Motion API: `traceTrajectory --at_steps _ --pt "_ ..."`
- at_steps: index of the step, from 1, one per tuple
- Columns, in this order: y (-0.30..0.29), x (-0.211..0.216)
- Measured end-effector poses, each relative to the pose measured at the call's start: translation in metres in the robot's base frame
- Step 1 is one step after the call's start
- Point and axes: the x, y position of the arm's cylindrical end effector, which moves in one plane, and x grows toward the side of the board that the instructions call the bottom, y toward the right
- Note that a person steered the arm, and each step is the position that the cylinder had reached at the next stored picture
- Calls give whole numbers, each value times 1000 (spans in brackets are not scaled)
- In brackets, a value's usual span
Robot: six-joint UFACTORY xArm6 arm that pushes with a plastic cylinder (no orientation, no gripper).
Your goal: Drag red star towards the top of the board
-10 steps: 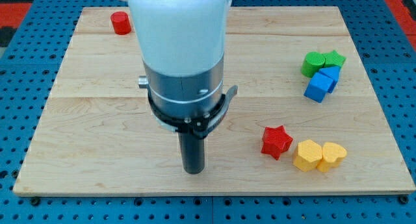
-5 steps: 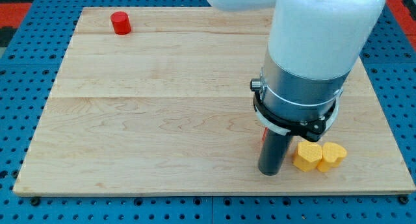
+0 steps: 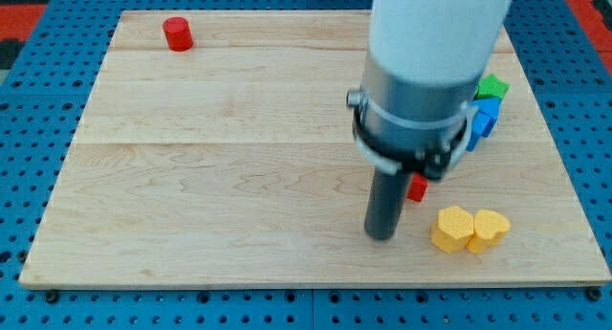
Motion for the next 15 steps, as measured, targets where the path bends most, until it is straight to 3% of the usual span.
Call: traceTrajectory --at_steps 1,3,6,8,9,13,14,15 --pt "-1 21" --pt "24 -44" --pt "27 -104" --pt "23 -5" --pt "55 -13" --pt "53 -139" --pt "51 -135" --pt "68 -76"
